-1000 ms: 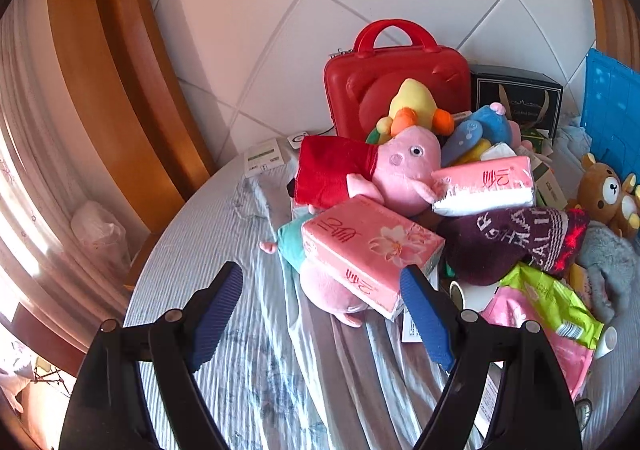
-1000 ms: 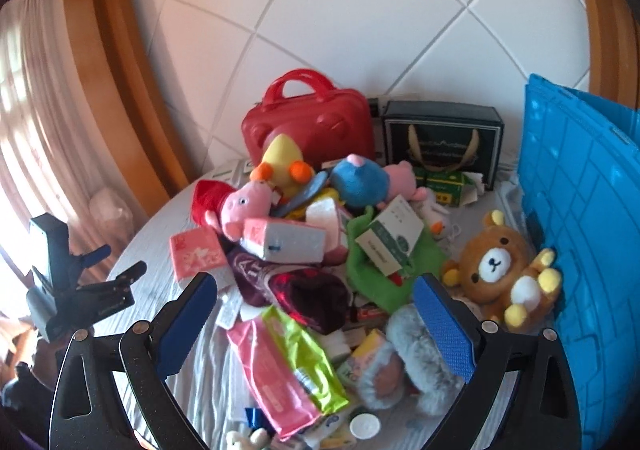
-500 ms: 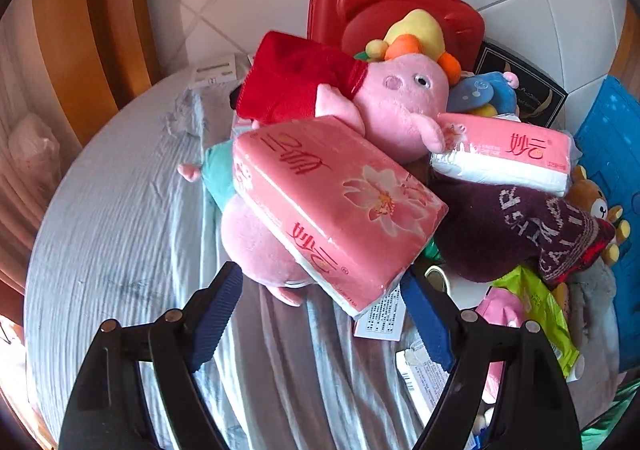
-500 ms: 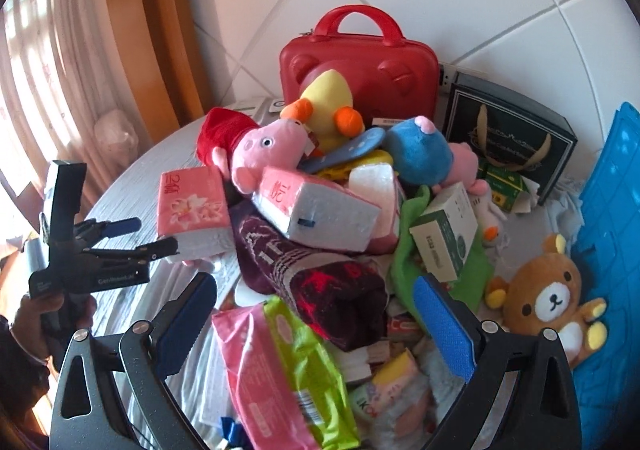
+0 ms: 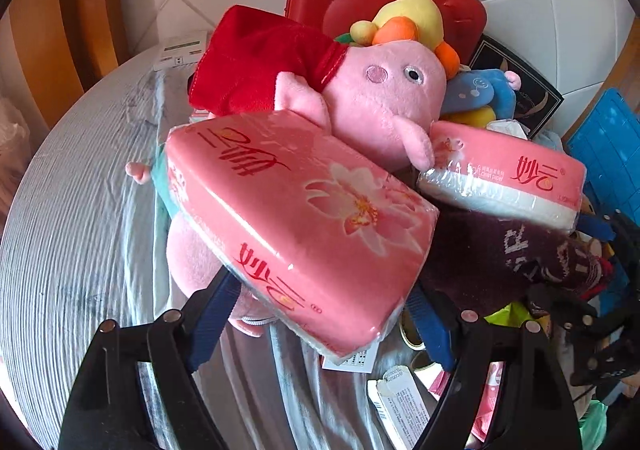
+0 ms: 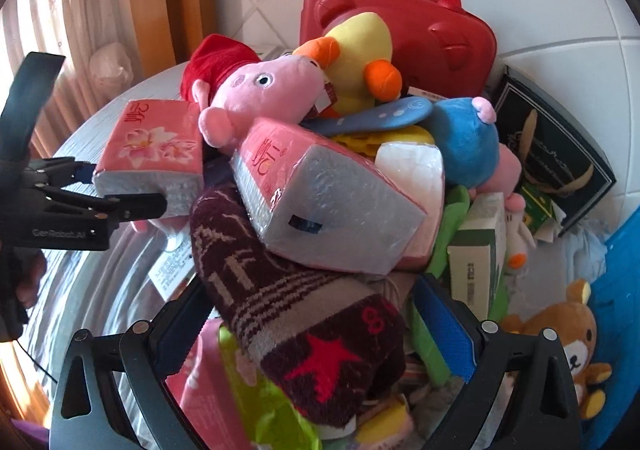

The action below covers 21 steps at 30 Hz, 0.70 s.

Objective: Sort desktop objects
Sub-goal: 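Grasp the large pink tissue pack with left gripper while right grasps the maroon knit sock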

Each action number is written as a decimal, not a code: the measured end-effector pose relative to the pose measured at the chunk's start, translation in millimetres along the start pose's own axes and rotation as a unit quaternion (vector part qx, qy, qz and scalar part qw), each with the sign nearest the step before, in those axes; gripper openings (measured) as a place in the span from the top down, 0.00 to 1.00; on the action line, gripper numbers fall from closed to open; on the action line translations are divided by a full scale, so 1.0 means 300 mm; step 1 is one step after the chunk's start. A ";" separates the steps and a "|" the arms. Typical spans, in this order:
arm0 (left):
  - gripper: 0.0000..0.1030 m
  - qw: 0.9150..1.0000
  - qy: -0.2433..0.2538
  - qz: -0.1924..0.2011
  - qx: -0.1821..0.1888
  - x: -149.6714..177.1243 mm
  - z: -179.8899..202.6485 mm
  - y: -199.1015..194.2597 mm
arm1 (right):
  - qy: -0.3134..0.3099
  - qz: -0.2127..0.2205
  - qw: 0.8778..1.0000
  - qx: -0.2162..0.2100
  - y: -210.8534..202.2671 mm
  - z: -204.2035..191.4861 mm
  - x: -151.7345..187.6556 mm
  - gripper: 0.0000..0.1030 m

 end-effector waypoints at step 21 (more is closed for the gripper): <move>0.40 0.997 -0.047 0.045 0.051 -0.046 -0.021 -0.065 | 0.053 -0.040 0.997 -0.035 0.059 0.048 0.029 0.57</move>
Point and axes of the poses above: each gripper's, at about its wrist camera, not at the fingertips, and y roughly the way its jaws point, z to its right, x to its underside, the point moved 4 cm from there along y, roughly the way its jaws point, and after that the axes turned 7 degrees about y, right-handed, at the moved point
